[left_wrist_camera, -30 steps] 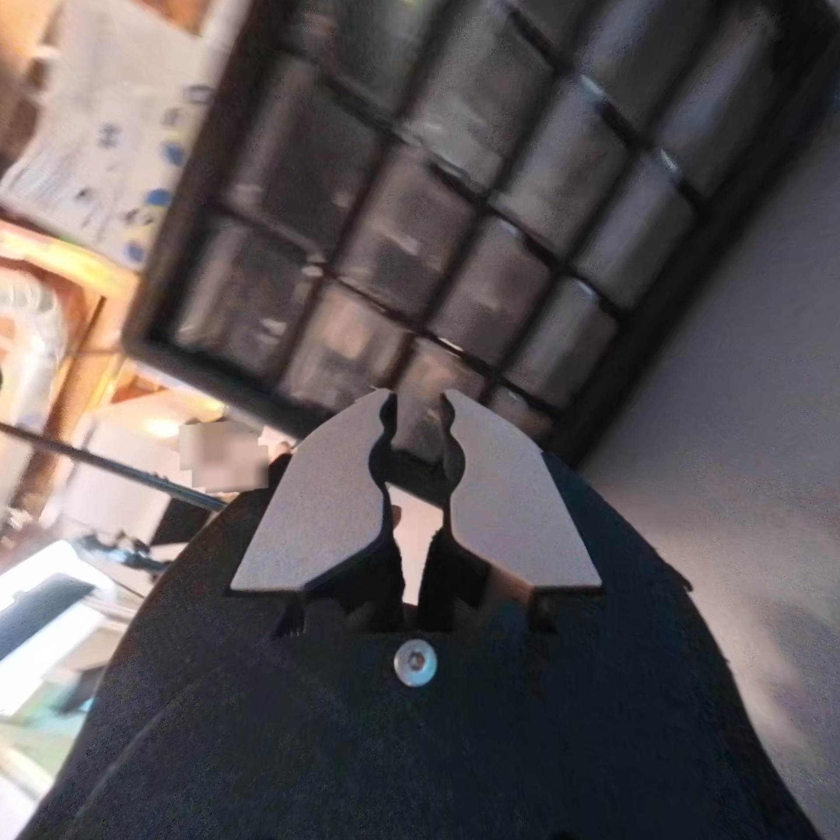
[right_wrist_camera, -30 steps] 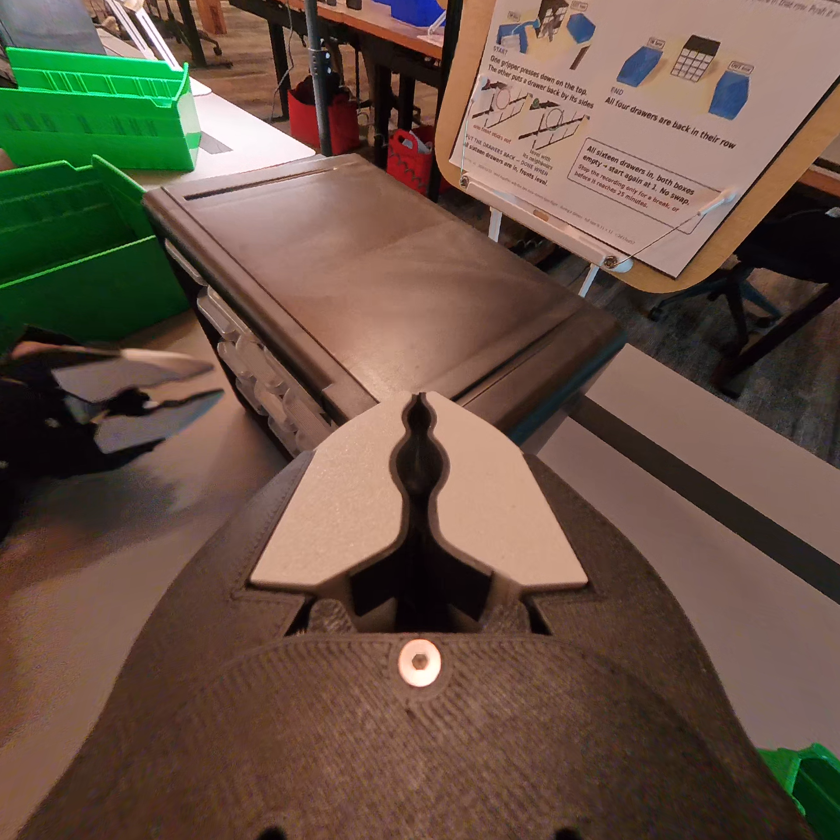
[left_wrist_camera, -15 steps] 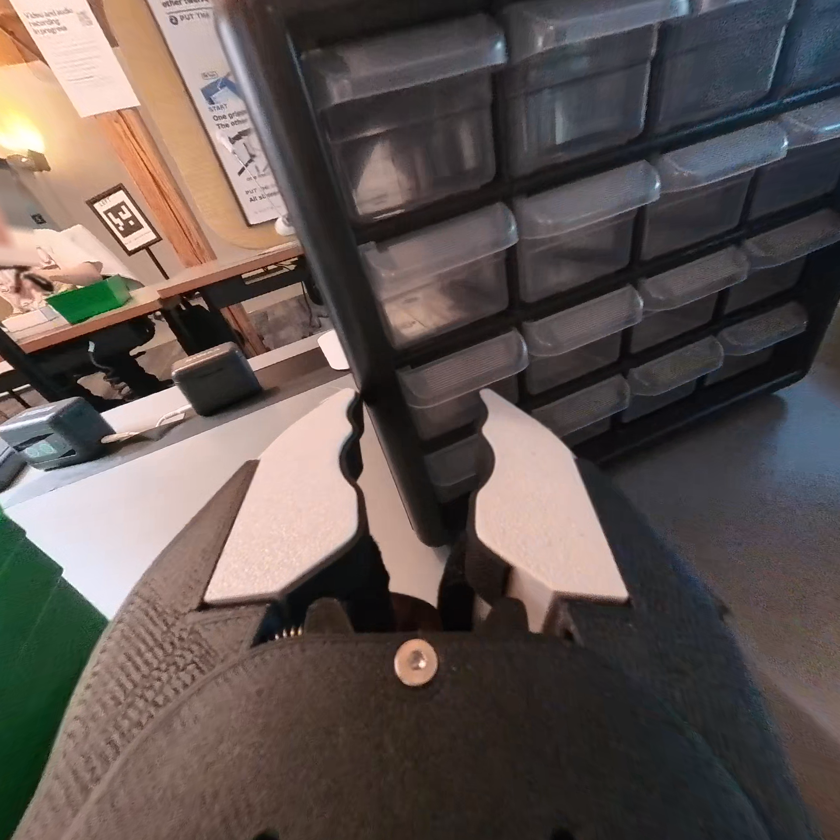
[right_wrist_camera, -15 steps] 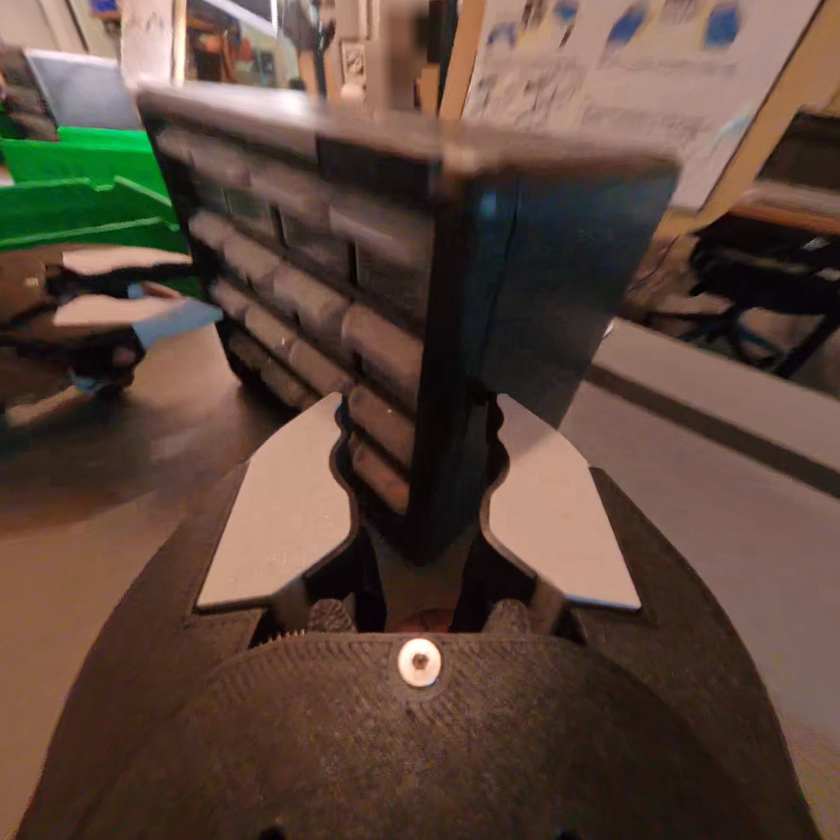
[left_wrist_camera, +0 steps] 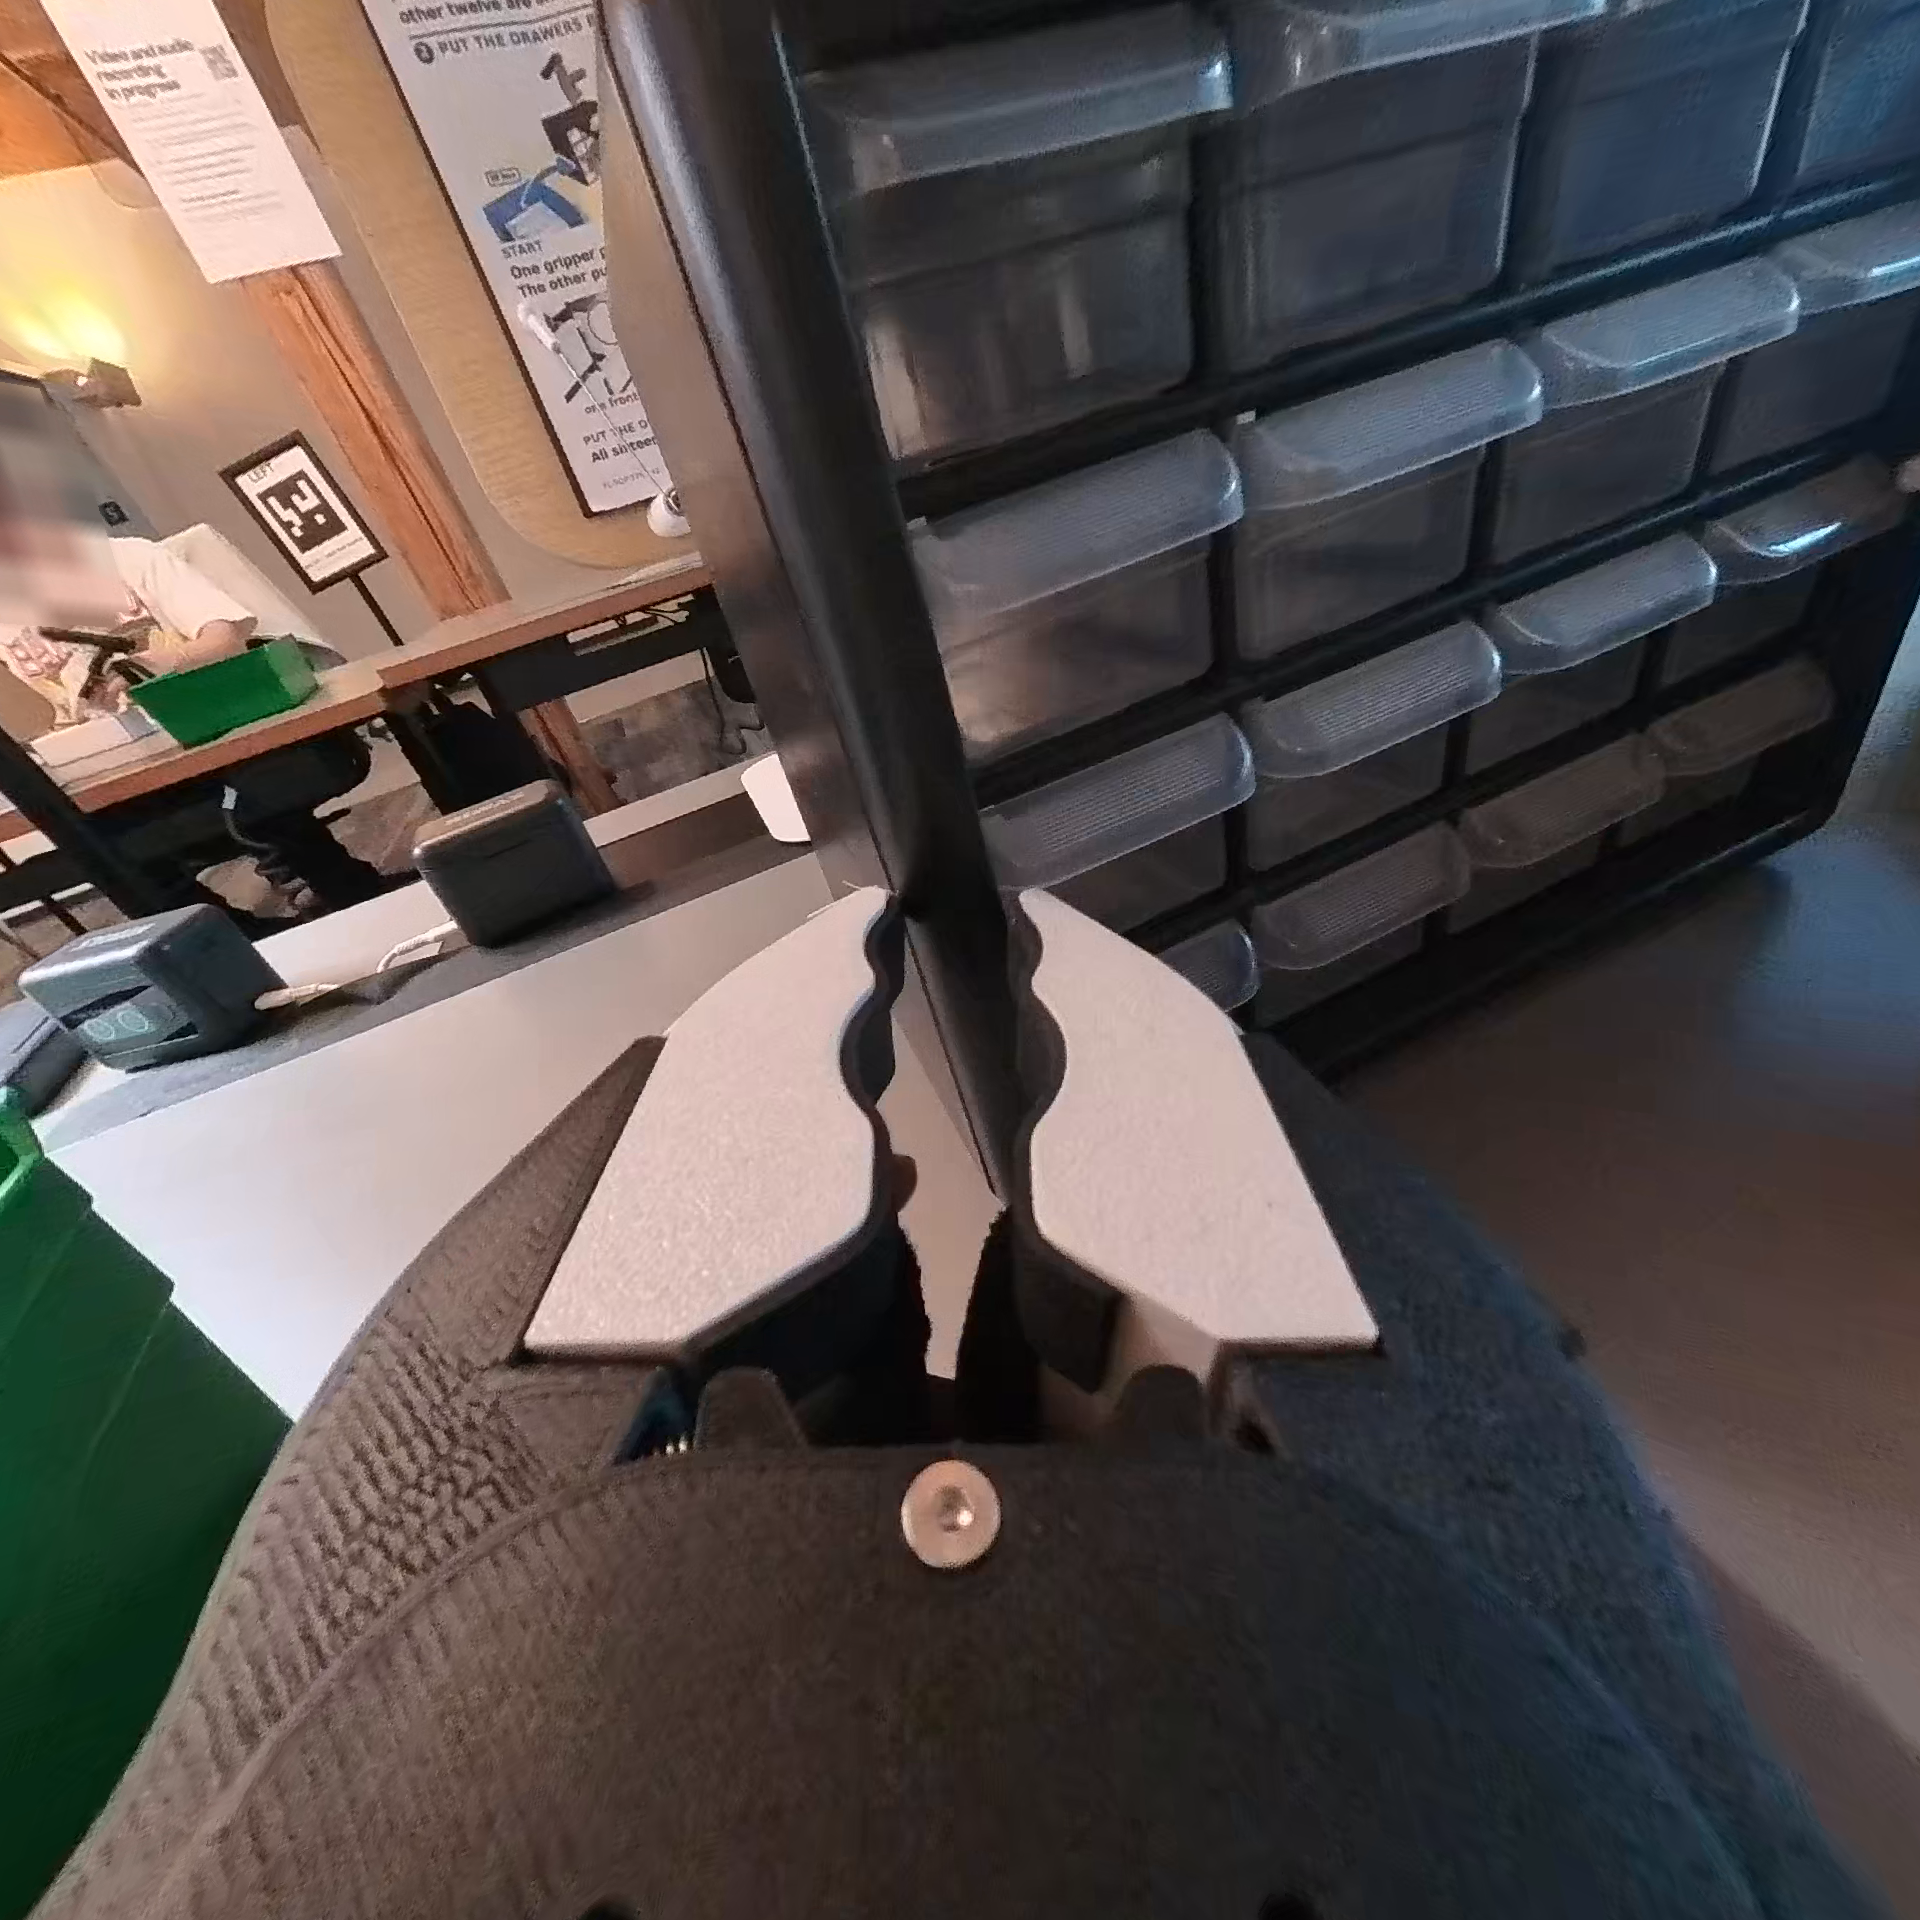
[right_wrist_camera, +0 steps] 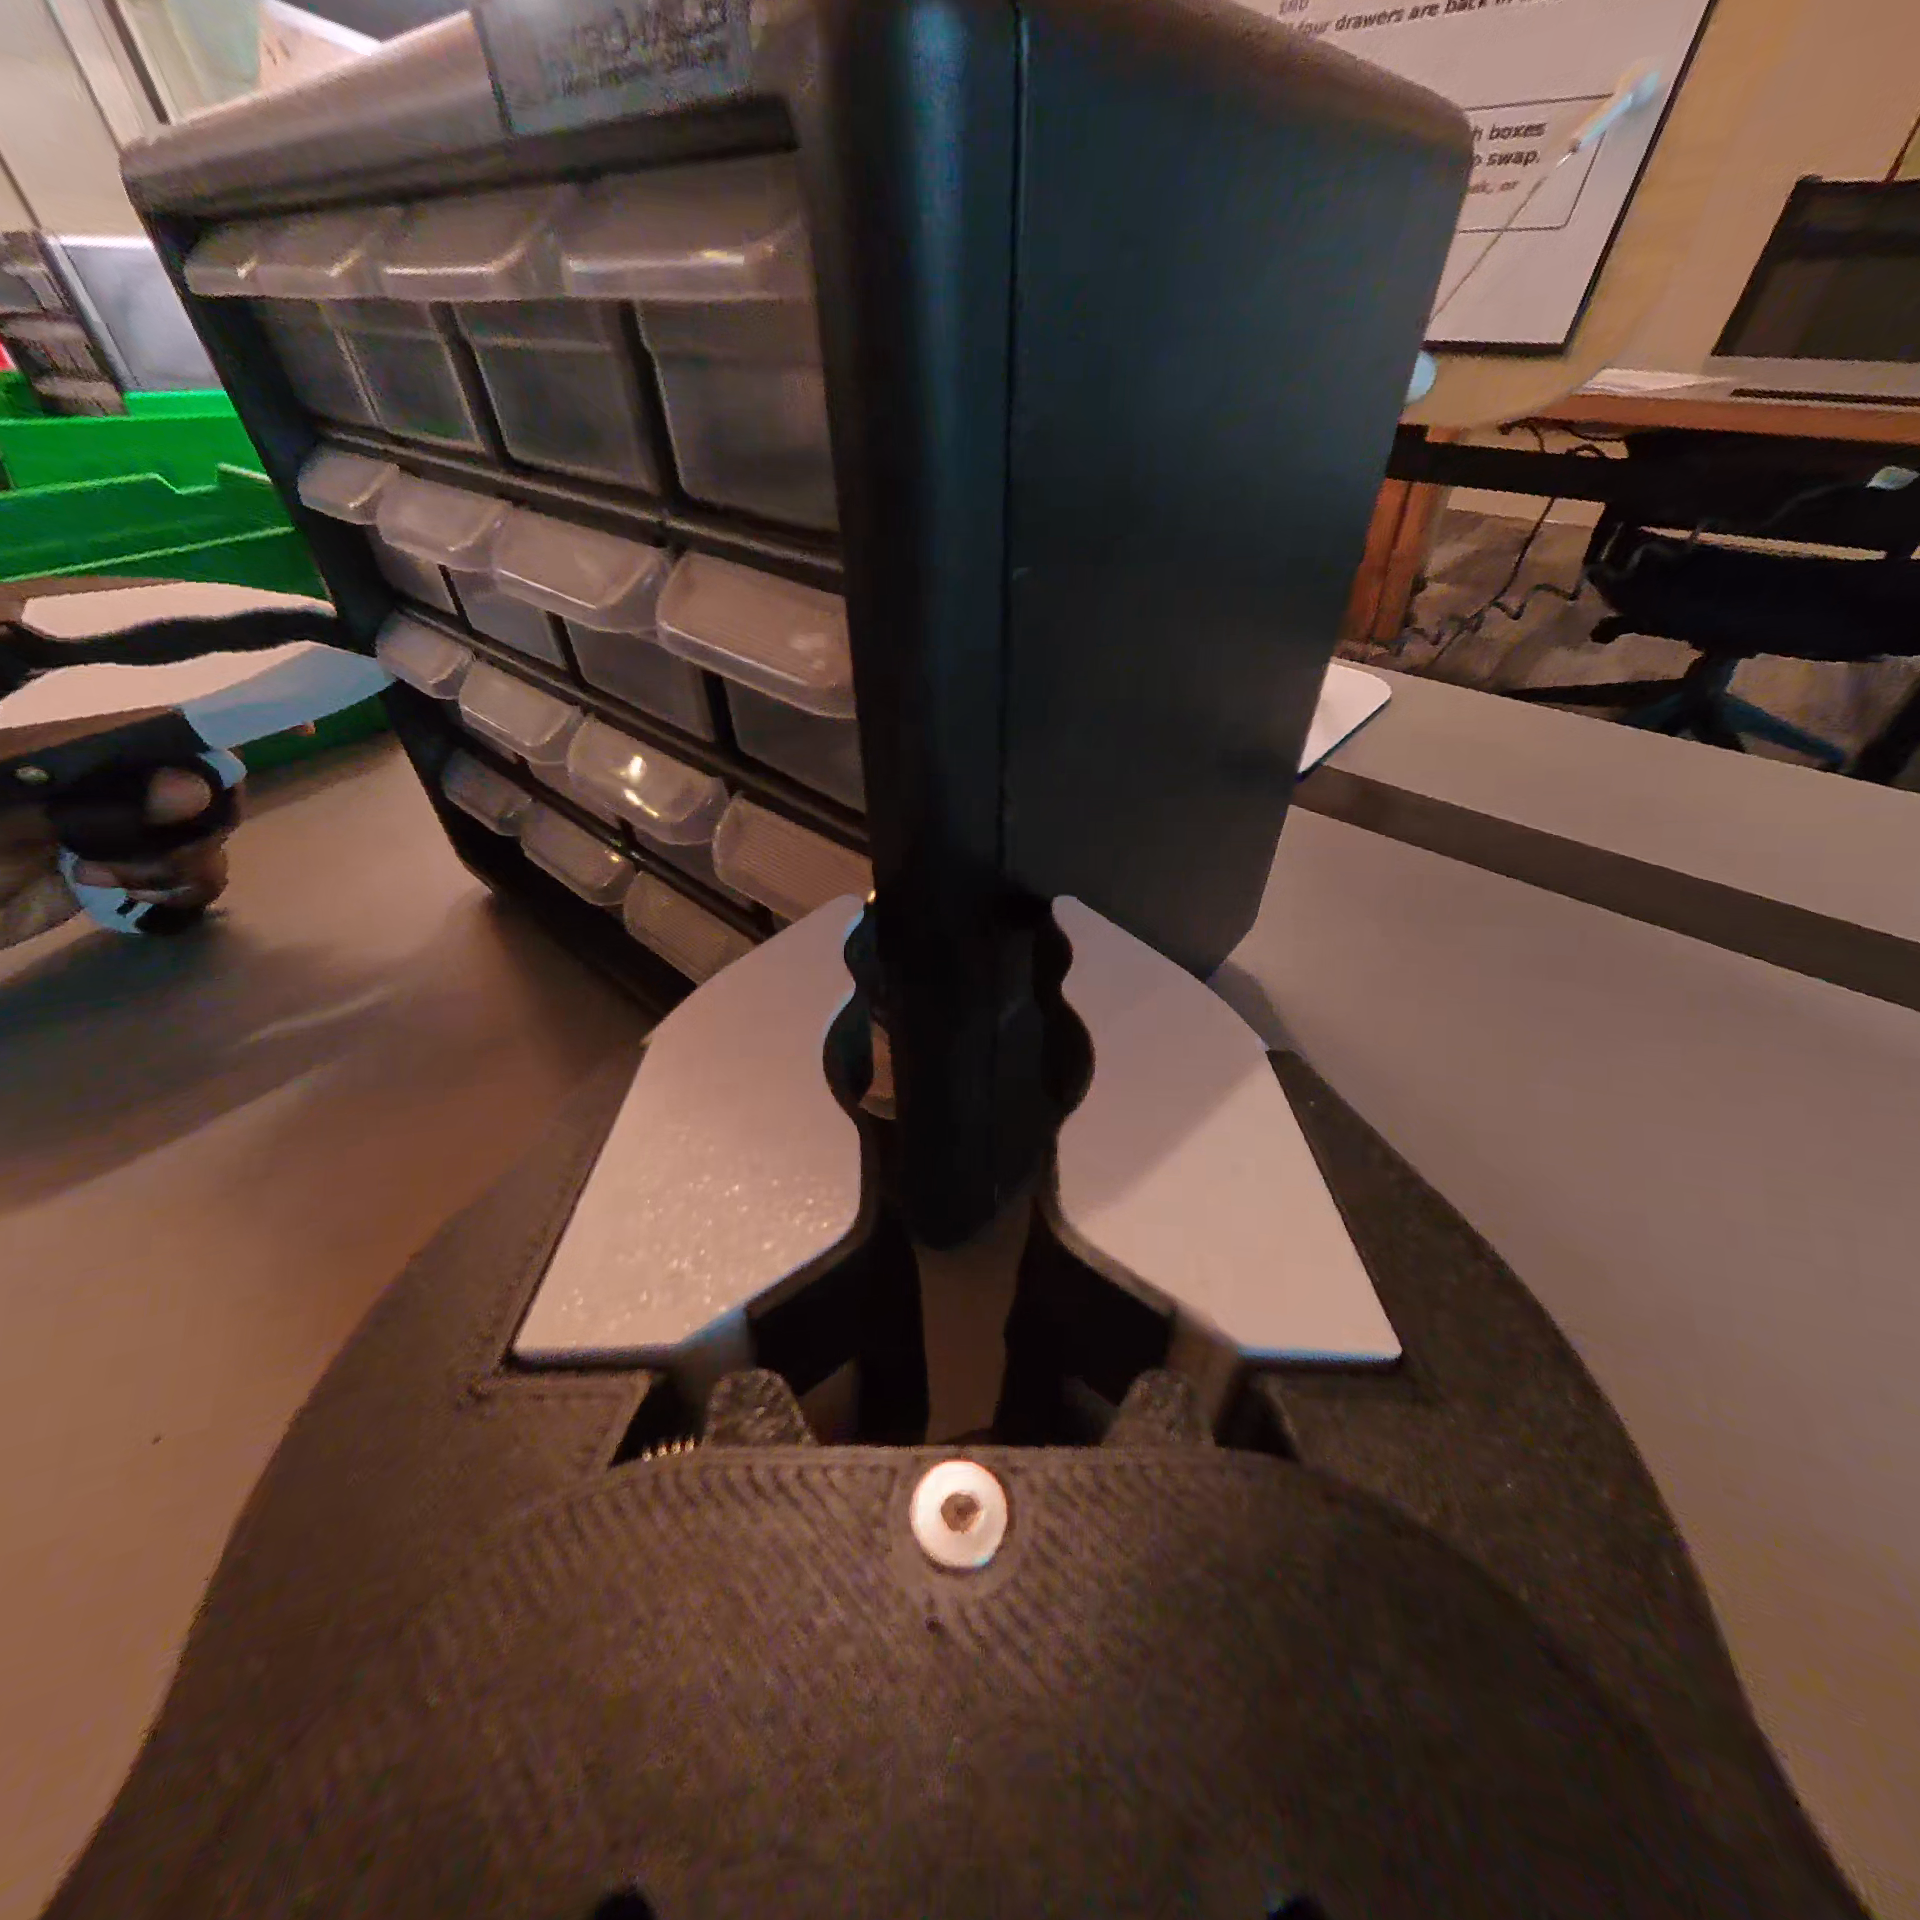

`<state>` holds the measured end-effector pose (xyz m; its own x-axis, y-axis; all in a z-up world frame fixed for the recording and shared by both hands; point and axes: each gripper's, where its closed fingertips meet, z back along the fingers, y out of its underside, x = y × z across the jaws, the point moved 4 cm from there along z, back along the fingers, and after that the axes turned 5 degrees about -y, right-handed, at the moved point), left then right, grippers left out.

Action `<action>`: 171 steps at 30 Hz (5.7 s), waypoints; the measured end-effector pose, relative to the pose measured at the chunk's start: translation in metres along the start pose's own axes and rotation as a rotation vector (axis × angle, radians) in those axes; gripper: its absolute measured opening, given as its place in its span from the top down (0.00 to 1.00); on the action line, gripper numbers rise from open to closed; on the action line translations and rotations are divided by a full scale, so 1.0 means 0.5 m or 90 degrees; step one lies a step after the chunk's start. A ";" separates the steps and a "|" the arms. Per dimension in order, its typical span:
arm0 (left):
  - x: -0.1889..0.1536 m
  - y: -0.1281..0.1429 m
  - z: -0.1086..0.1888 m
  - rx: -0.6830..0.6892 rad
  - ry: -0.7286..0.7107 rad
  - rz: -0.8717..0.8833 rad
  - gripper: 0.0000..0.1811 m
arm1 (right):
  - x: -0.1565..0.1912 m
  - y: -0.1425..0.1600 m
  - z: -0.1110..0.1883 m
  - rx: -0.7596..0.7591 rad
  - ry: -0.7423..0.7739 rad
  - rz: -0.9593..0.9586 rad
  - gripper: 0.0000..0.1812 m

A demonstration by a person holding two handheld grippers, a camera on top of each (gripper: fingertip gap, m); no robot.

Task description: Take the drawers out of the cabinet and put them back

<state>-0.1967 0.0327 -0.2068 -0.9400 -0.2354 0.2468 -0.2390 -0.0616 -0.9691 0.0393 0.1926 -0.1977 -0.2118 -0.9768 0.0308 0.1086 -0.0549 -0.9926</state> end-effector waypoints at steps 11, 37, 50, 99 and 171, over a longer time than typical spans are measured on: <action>-0.012 -0.006 0.018 -0.014 0.062 0.001 0.90 | 0.005 -0.002 0.028 0.052 -0.027 0.010 0.85; 0.012 -0.067 0.023 -0.142 0.085 0.182 0.38 | -0.024 -0.036 0.034 -0.171 -0.001 -0.022 0.27; 0.015 -0.088 0.032 -0.186 0.073 0.152 0.42 | -0.028 -0.066 0.059 -0.296 0.011 -0.004 0.35; 0.024 -0.098 0.057 -0.216 -0.029 -0.149 1.00 | 0.092 -0.126 0.078 -0.234 0.223 0.612 1.00; 0.000 -0.075 0.039 -0.168 -0.008 -0.209 0.79 | 0.141 -0.135 0.039 0.024 0.383 0.975 0.97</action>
<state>-0.1828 0.0161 -0.1706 -0.8007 -0.2569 0.5411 -0.5813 0.1149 -0.8056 0.0363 0.1235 -0.1264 -0.2144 0.0919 -0.9724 0.5787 0.8140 -0.0506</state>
